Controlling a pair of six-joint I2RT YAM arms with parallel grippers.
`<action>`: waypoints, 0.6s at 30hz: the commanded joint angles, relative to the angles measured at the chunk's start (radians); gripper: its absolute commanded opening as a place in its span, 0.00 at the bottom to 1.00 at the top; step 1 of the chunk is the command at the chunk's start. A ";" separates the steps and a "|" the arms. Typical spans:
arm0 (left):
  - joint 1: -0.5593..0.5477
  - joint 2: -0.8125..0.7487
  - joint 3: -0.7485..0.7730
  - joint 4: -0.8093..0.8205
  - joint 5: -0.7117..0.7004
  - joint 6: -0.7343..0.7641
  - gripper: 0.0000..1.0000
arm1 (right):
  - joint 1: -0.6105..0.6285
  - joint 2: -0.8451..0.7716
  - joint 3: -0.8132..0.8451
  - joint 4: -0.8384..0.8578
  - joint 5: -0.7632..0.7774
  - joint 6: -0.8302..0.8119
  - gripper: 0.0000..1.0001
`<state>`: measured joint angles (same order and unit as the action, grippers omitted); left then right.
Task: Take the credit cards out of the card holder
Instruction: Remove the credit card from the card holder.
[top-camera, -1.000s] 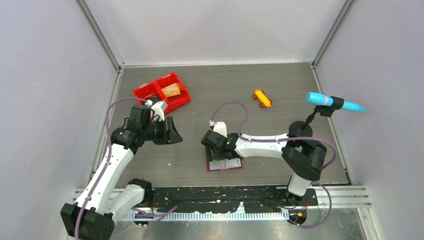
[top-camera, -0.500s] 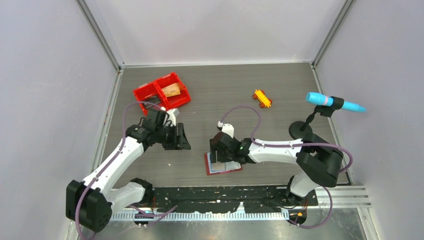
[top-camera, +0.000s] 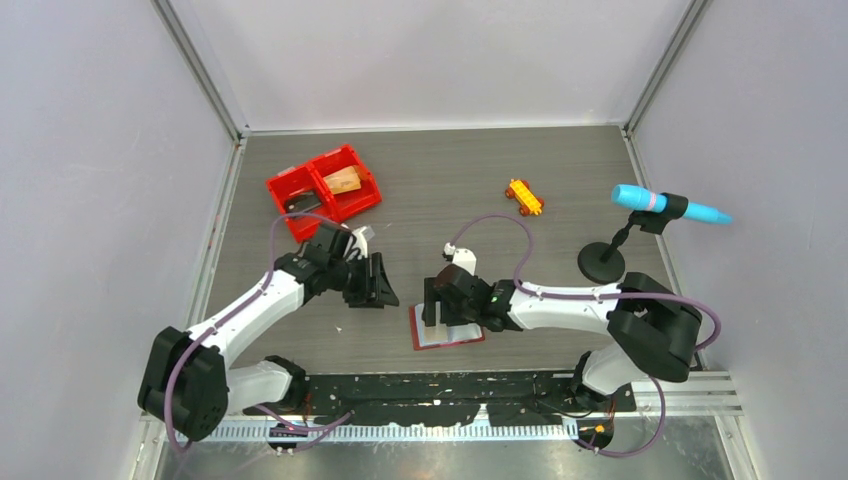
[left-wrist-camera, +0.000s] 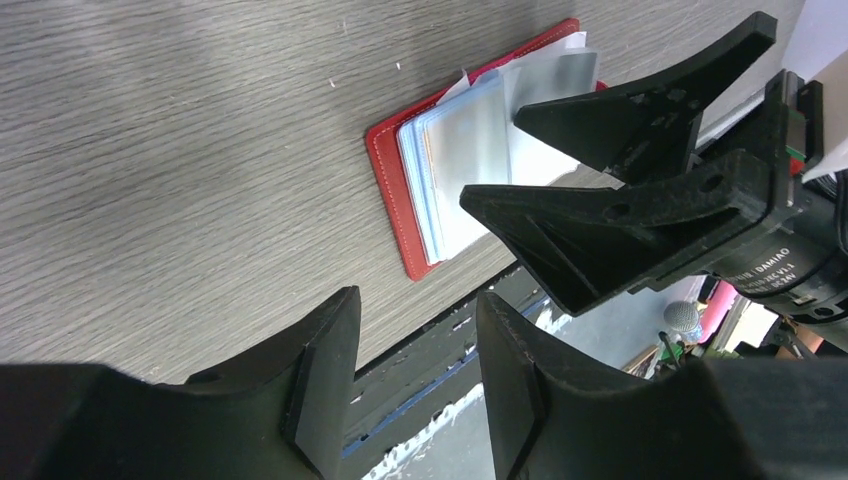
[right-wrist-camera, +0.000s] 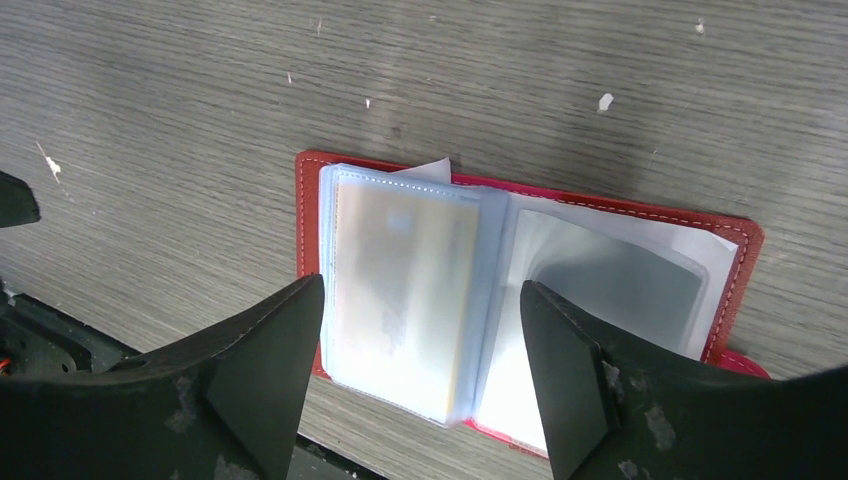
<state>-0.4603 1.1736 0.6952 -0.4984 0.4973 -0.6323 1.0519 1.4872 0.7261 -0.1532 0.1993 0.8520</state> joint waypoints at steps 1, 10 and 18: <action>-0.005 -0.025 -0.022 0.051 -0.010 -0.016 0.49 | 0.011 -0.032 0.028 -0.005 0.026 0.014 0.80; -0.005 -0.089 -0.061 0.051 -0.035 -0.008 0.50 | 0.055 0.085 0.139 -0.145 0.097 0.025 0.79; -0.005 -0.095 -0.101 0.062 -0.021 -0.002 0.50 | 0.082 0.137 0.168 -0.206 0.166 0.047 0.78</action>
<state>-0.4610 1.0996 0.6102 -0.4698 0.4713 -0.6468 1.1206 1.5948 0.8570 -0.2943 0.2863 0.8722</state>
